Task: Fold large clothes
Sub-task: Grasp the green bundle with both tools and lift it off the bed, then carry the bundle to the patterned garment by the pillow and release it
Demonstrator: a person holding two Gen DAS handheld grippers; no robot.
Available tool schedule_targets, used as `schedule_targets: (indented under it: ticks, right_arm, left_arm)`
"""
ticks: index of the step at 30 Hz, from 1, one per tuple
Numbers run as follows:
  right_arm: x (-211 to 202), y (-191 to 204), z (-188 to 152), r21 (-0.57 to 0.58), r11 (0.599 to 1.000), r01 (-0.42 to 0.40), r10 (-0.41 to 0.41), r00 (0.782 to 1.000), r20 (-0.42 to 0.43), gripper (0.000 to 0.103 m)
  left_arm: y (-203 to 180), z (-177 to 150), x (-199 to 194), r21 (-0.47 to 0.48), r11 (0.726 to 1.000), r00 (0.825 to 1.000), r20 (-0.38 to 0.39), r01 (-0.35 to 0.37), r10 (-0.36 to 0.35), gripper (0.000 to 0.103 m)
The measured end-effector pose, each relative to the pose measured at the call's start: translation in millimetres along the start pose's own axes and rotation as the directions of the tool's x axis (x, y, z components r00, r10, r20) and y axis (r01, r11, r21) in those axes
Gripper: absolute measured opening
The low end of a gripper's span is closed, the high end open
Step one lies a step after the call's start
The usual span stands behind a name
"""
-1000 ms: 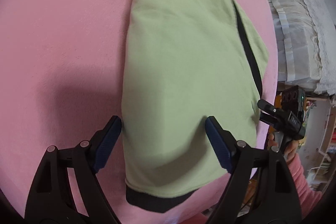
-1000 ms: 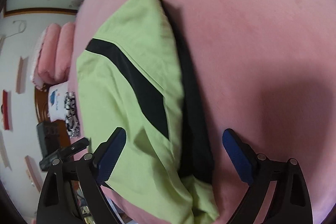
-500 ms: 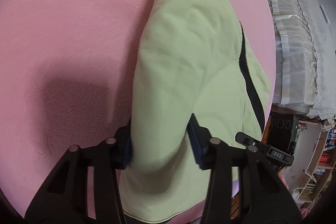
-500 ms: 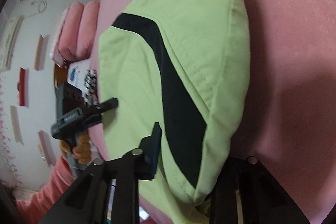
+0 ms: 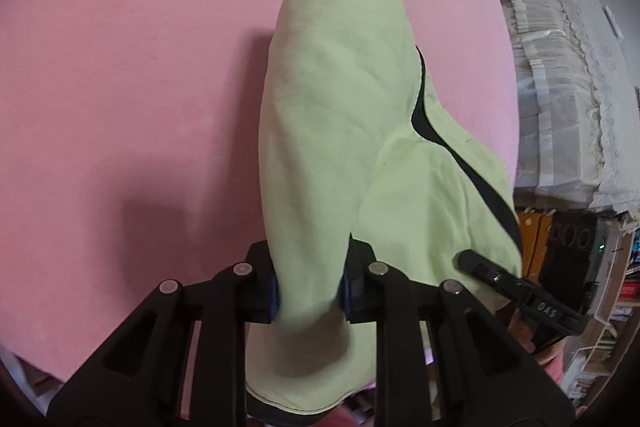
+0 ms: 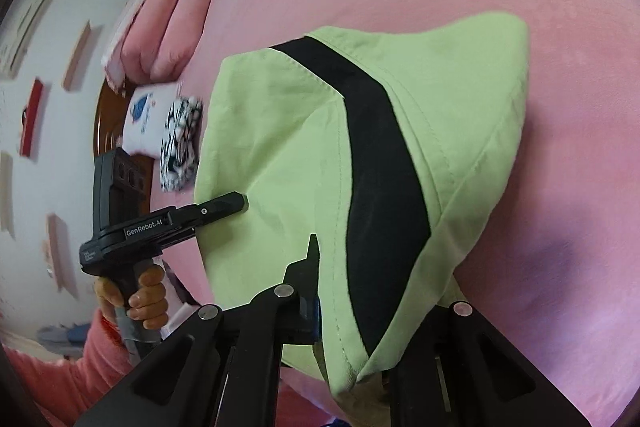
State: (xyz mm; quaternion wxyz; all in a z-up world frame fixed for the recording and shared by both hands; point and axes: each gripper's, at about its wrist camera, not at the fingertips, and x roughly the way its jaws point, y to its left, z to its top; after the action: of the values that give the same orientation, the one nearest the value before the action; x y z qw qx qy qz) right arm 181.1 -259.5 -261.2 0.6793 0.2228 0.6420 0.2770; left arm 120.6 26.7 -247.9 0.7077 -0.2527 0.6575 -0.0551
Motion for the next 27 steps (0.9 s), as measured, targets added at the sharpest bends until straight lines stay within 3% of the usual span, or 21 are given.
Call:
schedule_targets:
  ticks: [4, 8, 13, 15, 19, 22, 23, 25, 27]
  right_arm:
    - [57.7, 78.1, -23.0, 0.010, 0.998, -0.059, 0.059, 0.998, -0.011, 0.010]
    - [118.1, 173.8, -41.7, -0.002, 0.989, -0.145, 0.145, 0.989, -0.020, 0.009]
    - [180.9, 313.8, -13.8, -0.131, 0.954, -0.268, 0.269, 0.963, -0.014, 0.009]
    - [193.8, 363.2, 6.4, -0.195, 0.934, -0.301, 0.305, 0.952, -0.008, 0.009]
    - [226.0, 453.4, 67.9, -0.303, 0.885, -0.354, 0.384, 0.922, 0.046, 0.009]
    - [269.5, 492.3, 104.6, -0.298, 0.870, -0.394, 0.429, 0.901, 0.061, 0.009]
    - [288.9, 499.1, 114.9, -0.290, 0.877, -0.382, 0.421, 0.903, 0.082, 0.009]
    - [335.1, 508.3, 131.3, -0.300, 0.899, -0.319, 0.376, 0.913, 0.156, 0.009]
    - [386.9, 500.2, 145.9, -0.310, 0.934, -0.178, 0.256, 0.938, 0.234, 0.010]
  left_arm:
    - [55.4, -10.5, -63.2, 0.032, 0.996, 0.997, 0.021, -0.079, 0.079, 0.017]
    - [118.5, 3.8, -148.6, 0.044, 0.989, 0.987, 0.082, -0.142, 0.138, 0.017]
    - [190.9, 44.1, -276.5, 0.054, 0.976, 0.959, 0.206, -0.210, 0.195, 0.017]
    - [226.1, 64.0, -330.1, 0.050, 0.970, 0.941, 0.259, -0.237, 0.217, 0.017]
    - [285.0, 113.8, -421.0, 0.055, 0.944, 0.875, 0.398, -0.324, 0.277, 0.017]
    - [338.3, 159.2, -451.4, 0.033, 0.943, 0.843, 0.460, -0.330, 0.279, 0.017]
    - [353.8, 170.6, -451.0, 0.025, 0.942, 0.834, 0.474, -0.335, 0.284, 0.017]
    - [404.0, 203.6, -434.7, -0.008, 0.941, 0.806, 0.514, -0.338, 0.294, 0.018]
    - [443.8, 229.6, -401.6, -0.042, 0.940, 0.793, 0.526, -0.339, 0.309, 0.020]
